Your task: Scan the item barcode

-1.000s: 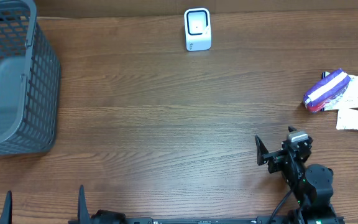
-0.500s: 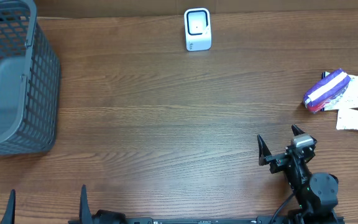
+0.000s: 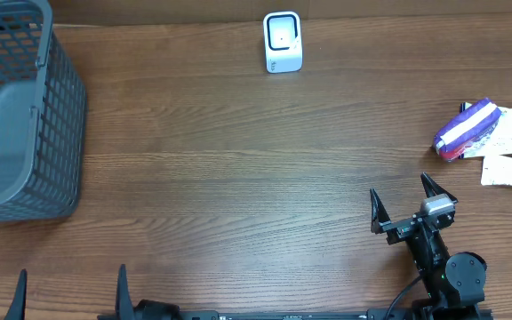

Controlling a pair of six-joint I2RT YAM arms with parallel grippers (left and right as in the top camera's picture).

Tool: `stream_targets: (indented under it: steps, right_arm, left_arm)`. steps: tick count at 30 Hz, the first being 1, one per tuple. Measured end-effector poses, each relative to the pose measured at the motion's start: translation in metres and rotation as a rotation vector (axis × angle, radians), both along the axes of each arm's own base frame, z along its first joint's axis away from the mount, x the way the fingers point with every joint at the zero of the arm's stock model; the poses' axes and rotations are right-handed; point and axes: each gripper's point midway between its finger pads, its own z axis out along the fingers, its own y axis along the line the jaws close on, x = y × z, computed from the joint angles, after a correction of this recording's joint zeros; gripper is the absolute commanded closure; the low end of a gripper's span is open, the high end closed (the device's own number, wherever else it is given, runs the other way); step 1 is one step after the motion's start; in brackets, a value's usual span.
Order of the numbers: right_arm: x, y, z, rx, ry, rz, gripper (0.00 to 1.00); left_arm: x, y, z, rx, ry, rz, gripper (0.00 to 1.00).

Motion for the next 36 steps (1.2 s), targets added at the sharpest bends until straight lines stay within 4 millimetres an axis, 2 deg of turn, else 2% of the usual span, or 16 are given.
stream_targets:
  steps: [8,13,17,21,25,29,33,35,36]
  right_arm:
    - [0.000,0.000,0.000,0.000,0.000,0.000,0.00]
    - [0.000,0.000,0.000,0.000,0.000,0.000,0.00]
    - [0.000,0.000,0.000,0.000,0.000,0.000,0.00]
    - [0.000,0.000,0.000,0.000,0.000,0.000,0.00]
    - [0.000,0.000,0.000,0.000,-0.001,0.000,0.00]
    - [0.000,0.000,0.000,0.000,-0.001,0.000,0.00]
    - [0.000,0.000,0.000,0.000,0.000,0.000,0.00]
    - [0.000,0.000,0.000,0.000,-0.001,0.000,0.00]
    - [0.000,0.000,0.000,0.000,-0.001,0.000,0.00]
  left_arm:
    - [0.003,-0.001,-0.021,0.017,0.087,0.000,0.00]
    - [0.003,-0.001,-0.022,0.018,0.091,-0.002,0.00]
    - [0.003,-0.007,-0.023,0.023,0.094,-0.038,0.00]
    - [0.003,-0.014,-0.037,0.037,0.147,-0.080,0.00]
    - [0.006,-0.022,-0.040,0.029,0.156,-0.119,0.00]
    - [0.032,-0.031,-0.059,-0.004,0.186,-0.149,0.00]
    - [0.083,-0.044,-0.081,-0.071,0.155,-0.171,0.00]
    - [0.107,-0.049,-0.099,-0.112,0.143,-0.177,0.00]
    - [0.119,-0.051,-0.115,-0.132,0.155,-0.180,0.00]
